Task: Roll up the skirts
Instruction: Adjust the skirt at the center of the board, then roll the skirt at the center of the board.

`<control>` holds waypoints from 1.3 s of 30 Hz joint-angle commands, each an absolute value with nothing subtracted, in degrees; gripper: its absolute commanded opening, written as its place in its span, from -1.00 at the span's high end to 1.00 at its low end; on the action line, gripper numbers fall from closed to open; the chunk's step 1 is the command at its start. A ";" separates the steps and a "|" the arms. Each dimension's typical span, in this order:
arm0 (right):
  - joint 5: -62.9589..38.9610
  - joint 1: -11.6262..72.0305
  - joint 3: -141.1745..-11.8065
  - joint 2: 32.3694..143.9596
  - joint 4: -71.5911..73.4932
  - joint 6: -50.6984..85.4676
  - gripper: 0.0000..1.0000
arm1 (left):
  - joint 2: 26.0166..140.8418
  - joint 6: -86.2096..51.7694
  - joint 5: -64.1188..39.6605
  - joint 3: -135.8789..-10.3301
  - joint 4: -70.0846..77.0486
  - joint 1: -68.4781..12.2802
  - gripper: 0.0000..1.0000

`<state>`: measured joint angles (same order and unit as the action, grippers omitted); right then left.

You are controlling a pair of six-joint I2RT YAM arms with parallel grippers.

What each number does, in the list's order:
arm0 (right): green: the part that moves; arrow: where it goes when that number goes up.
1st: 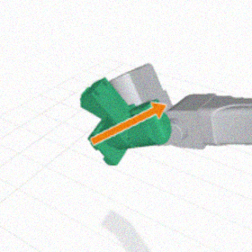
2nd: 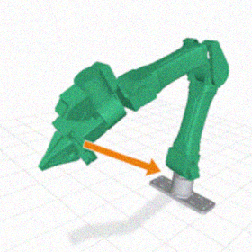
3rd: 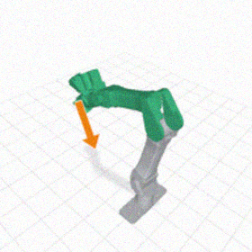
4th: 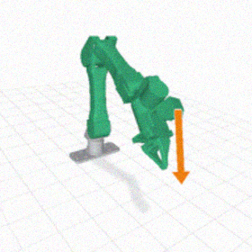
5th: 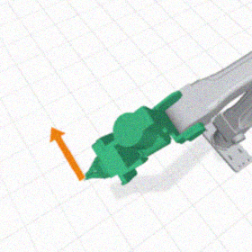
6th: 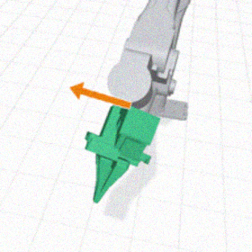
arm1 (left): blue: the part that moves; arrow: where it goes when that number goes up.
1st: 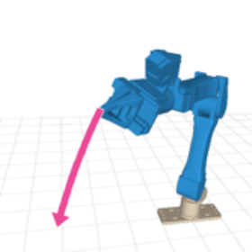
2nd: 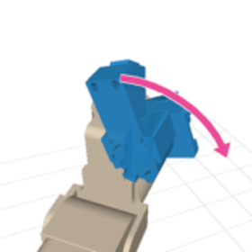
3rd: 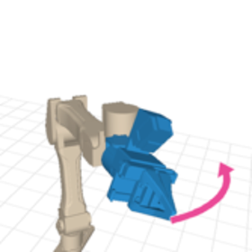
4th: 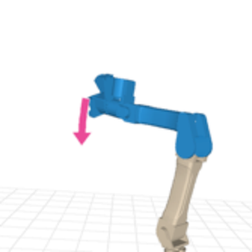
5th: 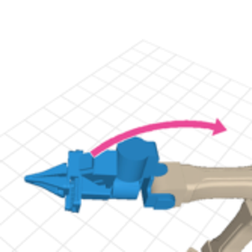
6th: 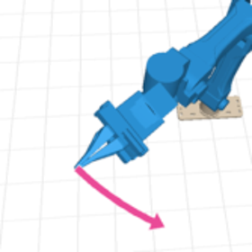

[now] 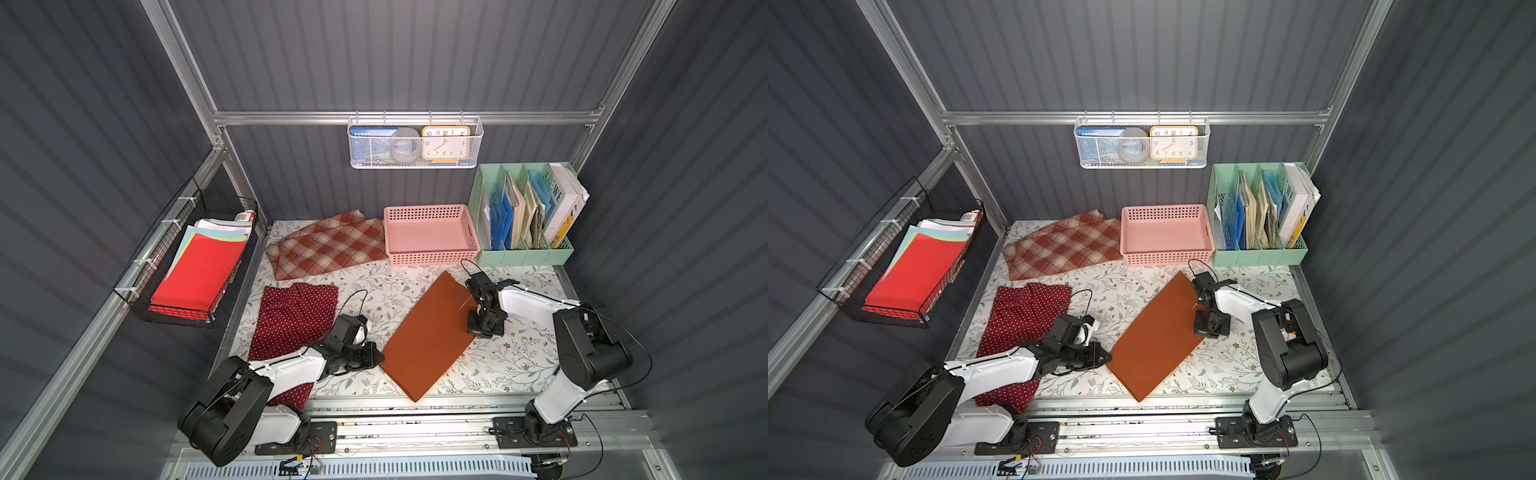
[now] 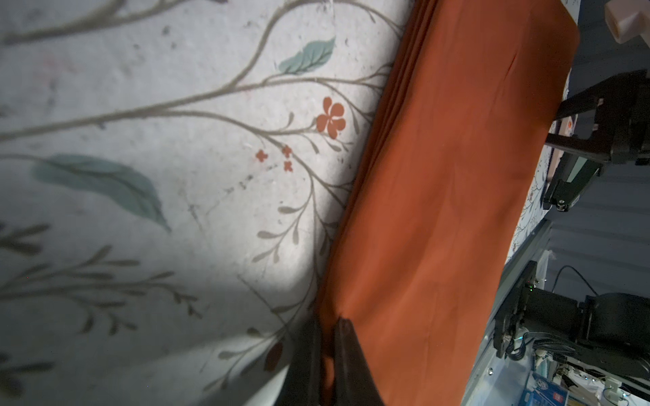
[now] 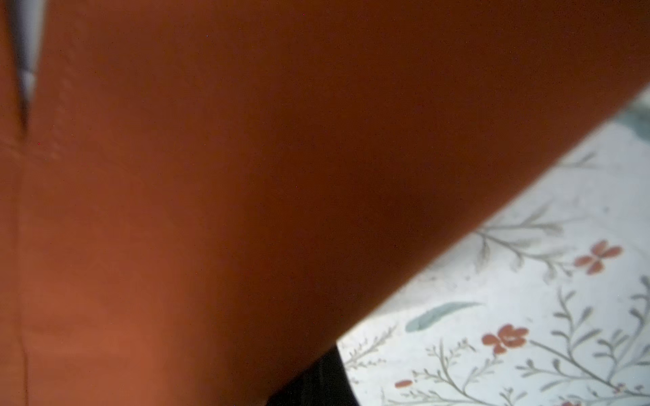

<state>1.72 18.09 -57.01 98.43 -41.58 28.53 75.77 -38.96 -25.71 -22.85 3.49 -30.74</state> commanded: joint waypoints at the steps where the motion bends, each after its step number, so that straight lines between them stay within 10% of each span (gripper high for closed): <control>1: 2.72 17.20 -59.21 102.72 -32.94 27.36 1.00 | 74.07 -41.11 -25.43 -22.56 2.84 -31.46 1.00; 18: 3.00 13.50 -62.80 101.71 -34.27 25.61 1.00 | 76.41 -46.61 -20.04 -30.54 4.22 -39.91 1.00; 25: 7.62 15.54 -54.27 85.55 -37.42 26.88 0.56 | 74.80 -47.59 -18.20 -31.93 1.18 -40.93 1.00; 32: 19.20 42.72 -48.05 65.71 -40.95 27.67 -0.12 | 75.44 -48.32 -18.36 -34.63 -1.71 -41.48 1.00; 39: 20.08 60.33 -46.68 65.06 -41.88 33.31 -0.24 | 74.44 -50.07 -19.69 -36.49 -2.63 -41.57 1.00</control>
